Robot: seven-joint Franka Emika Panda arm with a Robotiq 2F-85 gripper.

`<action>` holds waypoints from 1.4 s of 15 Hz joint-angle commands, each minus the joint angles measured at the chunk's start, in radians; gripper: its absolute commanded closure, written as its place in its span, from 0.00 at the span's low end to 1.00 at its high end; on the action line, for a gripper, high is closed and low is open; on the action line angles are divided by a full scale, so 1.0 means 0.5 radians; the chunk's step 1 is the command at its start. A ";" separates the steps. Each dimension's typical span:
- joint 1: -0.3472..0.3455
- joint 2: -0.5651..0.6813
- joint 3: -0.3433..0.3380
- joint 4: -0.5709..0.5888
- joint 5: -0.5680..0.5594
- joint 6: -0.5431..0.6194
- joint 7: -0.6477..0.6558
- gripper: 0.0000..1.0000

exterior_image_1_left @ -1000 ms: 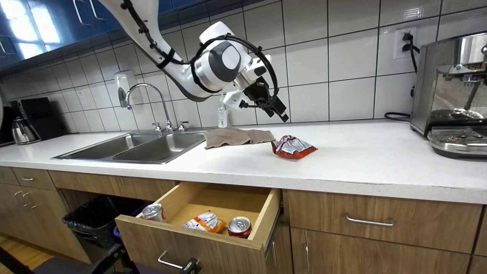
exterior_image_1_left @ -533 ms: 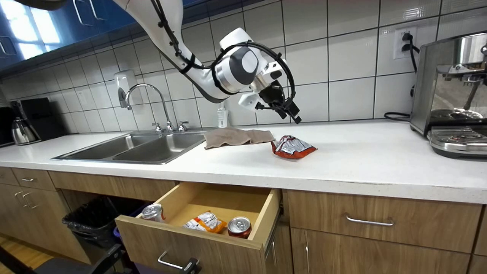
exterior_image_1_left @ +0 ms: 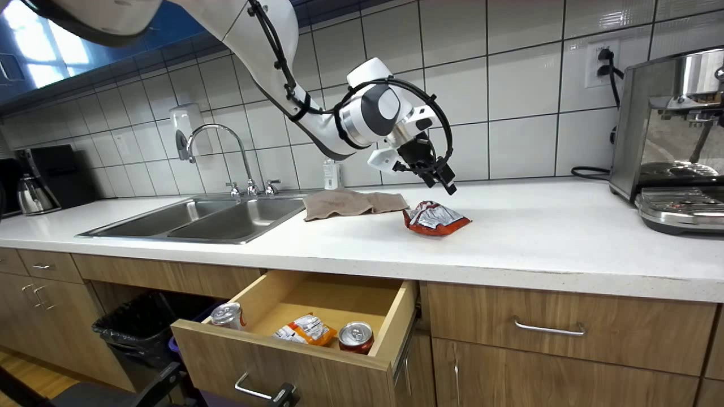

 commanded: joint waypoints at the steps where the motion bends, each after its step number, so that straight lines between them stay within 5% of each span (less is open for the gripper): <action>1: -0.090 0.068 0.094 0.134 -0.066 -0.121 0.038 0.00; 21: -0.010 -0.026 0.102 -0.121 -0.148 -0.093 0.050 0.00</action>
